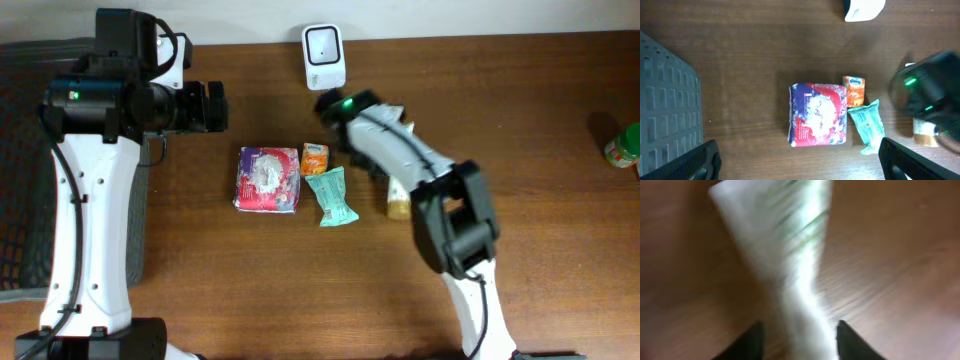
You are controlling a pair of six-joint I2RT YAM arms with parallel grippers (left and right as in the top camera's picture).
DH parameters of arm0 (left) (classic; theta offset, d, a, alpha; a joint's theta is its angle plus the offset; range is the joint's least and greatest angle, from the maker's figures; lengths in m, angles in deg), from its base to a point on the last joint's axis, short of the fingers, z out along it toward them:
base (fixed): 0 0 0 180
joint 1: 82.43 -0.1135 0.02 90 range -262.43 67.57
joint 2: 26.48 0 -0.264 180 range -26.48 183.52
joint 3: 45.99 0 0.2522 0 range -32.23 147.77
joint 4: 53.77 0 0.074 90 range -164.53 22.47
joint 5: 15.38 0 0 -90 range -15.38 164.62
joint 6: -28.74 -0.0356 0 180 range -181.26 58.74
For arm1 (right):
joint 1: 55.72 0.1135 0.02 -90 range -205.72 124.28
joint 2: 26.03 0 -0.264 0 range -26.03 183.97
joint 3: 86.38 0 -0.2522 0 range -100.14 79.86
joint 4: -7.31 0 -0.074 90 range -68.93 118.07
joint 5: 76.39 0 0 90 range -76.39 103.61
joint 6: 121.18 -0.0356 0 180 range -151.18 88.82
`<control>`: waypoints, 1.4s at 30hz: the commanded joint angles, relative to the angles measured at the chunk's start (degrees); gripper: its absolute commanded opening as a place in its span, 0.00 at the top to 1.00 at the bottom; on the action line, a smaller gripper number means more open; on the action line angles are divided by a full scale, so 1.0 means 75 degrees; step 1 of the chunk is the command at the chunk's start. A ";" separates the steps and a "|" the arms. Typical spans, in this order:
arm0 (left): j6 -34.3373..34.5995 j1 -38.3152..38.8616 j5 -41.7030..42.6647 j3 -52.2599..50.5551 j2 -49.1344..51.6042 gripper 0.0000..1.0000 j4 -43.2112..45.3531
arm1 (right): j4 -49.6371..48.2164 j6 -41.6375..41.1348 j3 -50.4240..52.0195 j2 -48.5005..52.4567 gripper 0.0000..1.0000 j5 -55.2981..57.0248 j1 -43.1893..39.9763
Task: Scan the item barcode
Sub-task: 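Lift the Pantene tube and carry it toward the scanner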
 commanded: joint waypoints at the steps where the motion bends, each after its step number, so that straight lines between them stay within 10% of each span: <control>1: -0.0070 -0.0020 0.0079 0.0009 -0.0119 0.01 0.0012 | -0.0192 -0.0236 -0.0061 -0.0044 0.30 -0.0111 0.0609; 7: -0.0070 -0.0020 0.0076 0.0009 -0.0119 0.01 0.0012 | 0.0784 -0.0009 -0.1556 -0.0085 0.06 -0.0402 0.0688; 13: -0.0070 -0.0020 0.0076 0.0009 -0.0119 0.01 0.0012 | 0.2133 0.2544 -0.3241 -0.0085 0.01 -0.2442 -0.0828; 17: -0.0070 -0.0020 0.0076 0.0009 -0.0119 0.01 0.0012 | 0.2250 0.4453 -0.2681 -0.0052 0.01 -0.5080 -0.2203; 33: -0.0070 -0.0020 0.0079 0.0009 -0.0119 0.01 0.0012 | -0.0364 0.5056 0.0347 -0.0052 0.01 -0.7880 -0.3226; 42: -0.0070 -0.0020 0.0079 0.0009 -0.0119 0.01 0.0009 | -0.1341 0.4500 0.0801 -0.0058 0.60 -0.7915 -0.2879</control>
